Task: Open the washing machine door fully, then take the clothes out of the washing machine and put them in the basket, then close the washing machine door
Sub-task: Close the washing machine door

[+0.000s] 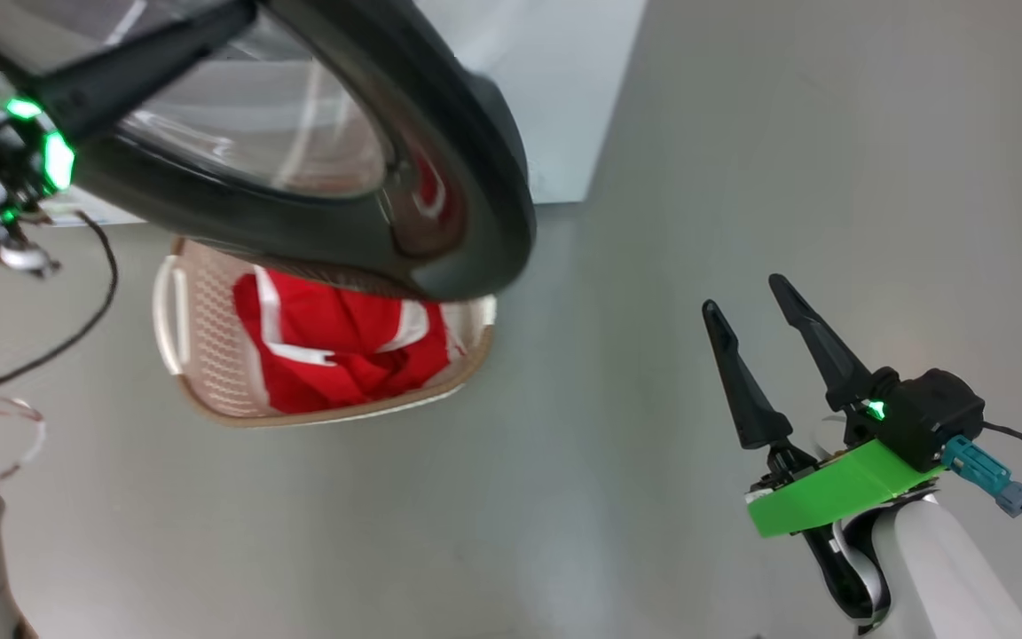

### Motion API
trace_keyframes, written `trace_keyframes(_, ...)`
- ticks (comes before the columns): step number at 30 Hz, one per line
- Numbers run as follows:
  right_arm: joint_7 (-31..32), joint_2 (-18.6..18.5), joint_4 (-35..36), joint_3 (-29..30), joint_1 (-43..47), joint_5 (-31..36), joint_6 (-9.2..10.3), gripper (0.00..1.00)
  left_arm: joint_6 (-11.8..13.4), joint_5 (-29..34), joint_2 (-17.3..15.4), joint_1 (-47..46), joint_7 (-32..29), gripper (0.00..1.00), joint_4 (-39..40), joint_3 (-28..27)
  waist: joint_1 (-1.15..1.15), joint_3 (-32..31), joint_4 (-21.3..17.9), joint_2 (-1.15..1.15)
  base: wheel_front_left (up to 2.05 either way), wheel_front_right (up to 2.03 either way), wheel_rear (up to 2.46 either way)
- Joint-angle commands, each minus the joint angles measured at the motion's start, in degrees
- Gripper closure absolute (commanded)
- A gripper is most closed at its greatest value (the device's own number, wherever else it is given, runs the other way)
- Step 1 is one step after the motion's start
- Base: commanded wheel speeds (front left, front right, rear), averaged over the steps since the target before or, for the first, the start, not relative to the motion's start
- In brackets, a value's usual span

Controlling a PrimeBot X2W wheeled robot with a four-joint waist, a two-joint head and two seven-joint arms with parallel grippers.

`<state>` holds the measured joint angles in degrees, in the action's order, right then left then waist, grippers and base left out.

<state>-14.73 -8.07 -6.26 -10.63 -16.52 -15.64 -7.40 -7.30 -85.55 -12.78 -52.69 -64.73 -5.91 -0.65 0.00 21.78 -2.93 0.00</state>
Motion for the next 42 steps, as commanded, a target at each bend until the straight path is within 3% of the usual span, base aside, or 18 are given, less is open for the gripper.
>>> trace_keyframes(1,-0.3,0.5,1.7,-1.2,-1.0,1.0,-0.09,0.0,-0.2,0.6,-3.0,-2.1,0.8,1.0,0.8,-1.7,0.0,1.7,-2.3,0.0,0.0,0.0,0.0)
trace_keyframes(15,-0.3,2.0,2.2,-1.1,-1.8,1.4,-0.09,0.0,-0.2,3.1,-7.0,-8.8,10.4,1.0,-7.4,-1.3,0.0,3.5,-6.2,0.0,0.0,0.0,0.0)
trace_keyframes(23,-0.3,1.5,1.9,-0.7,-1.5,1.6,-0.09,0.0,-0.2,1.0,-7.8,-7.3,11.6,1.0,-7.4,1.5,0.0,2.1,-4.8,0.0,0.0,0.0,0.0)
trace_keyframes(30,-0.3,0.3,1.3,-1.0,-0.7,1.3,-0.09,0.0,-0.2,-0.1,-9.3,-1.4,12.2,1.0,-2.8,3.7,0.0,-0.4,-2.5,0.0,0.0,0.0,0.0)
trace_keyframes(33,-0.3,-0.5,0.9,-1.0,0.1,1.1,-0.09,0.0,-0.2,-0.7,-9.4,2.8,13.4,0.69,-0.5,4.2,0.0,-1.9,-1.3,0.0,0.0,0.0,0.0)
trace_keyframes(36,-0.3,-1.4,0.7,-1.0,0.9,0.8,-0.09,0.0,-0.2,-0.9,-9.8,6.9,14.9,0.52,0.9,4.5,0.0,-3.4,0.1,0.0,0.0,0.0,0.0)
trace_keyframes(37,-0.3,-1.7,0.6,-1.1,1.2,0.7,-0.09,0.0,-0.2,-1.1,-9.8,8.2,15.5,0.4,1.3,4.5,0.0,-3.8,0.6,0.0,0.0,0.0,0.0)
trace_keyframes(39,-0.3,-2.2,0.4,-1.1,1.7,0.6,-0.09,0.0,-0.2,-1.3,-10.0,10.5,16.9,0.02,2.0,4.2,0.0,-4.6,1.5,0.0,0.0,0.0,0.0)
trace_keyframes(42,-0.3,-2.8,0.3,-1.2,2.4,0.4,-0.09,0.0,-0.2,-0.6,-10.4,14.2,19.6,0.0,3.0,4.2,0.0,-5.7,2.7,0.0,0.0,0.0,0.0)
